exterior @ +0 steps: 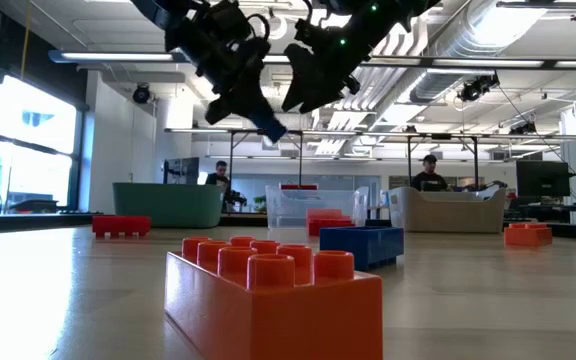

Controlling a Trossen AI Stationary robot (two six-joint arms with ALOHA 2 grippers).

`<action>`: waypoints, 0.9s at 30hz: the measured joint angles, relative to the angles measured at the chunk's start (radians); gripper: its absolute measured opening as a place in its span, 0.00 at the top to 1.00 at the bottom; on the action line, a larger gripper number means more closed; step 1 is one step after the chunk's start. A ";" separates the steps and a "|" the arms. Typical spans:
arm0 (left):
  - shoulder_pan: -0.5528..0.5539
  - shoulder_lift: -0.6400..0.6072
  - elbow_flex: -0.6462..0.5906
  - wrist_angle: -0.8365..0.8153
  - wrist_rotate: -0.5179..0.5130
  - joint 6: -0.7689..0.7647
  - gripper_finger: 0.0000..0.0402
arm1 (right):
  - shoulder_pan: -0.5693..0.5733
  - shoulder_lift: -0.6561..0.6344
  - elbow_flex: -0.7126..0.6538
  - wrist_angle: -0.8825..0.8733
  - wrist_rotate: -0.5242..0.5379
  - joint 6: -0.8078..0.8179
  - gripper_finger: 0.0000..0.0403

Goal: Sort & place blocks by color
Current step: Put the blue game piece into the green bin

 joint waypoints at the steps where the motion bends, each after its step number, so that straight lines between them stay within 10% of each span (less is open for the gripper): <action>1: 0.005 0.000 0.000 -0.013 -0.025 0.019 0.82 | 0.002 0.000 0.000 -0.009 -0.007 0.035 0.38; 15: 0.117 0.000 0.000 -0.185 -0.422 0.246 0.82 | 0.004 0.046 0.000 -0.169 -0.087 0.429 0.38; 27: 0.257 0.002 0.000 -0.290 -0.448 0.263 0.82 | 0.004 0.137 0.000 -0.250 -0.145 0.554 0.38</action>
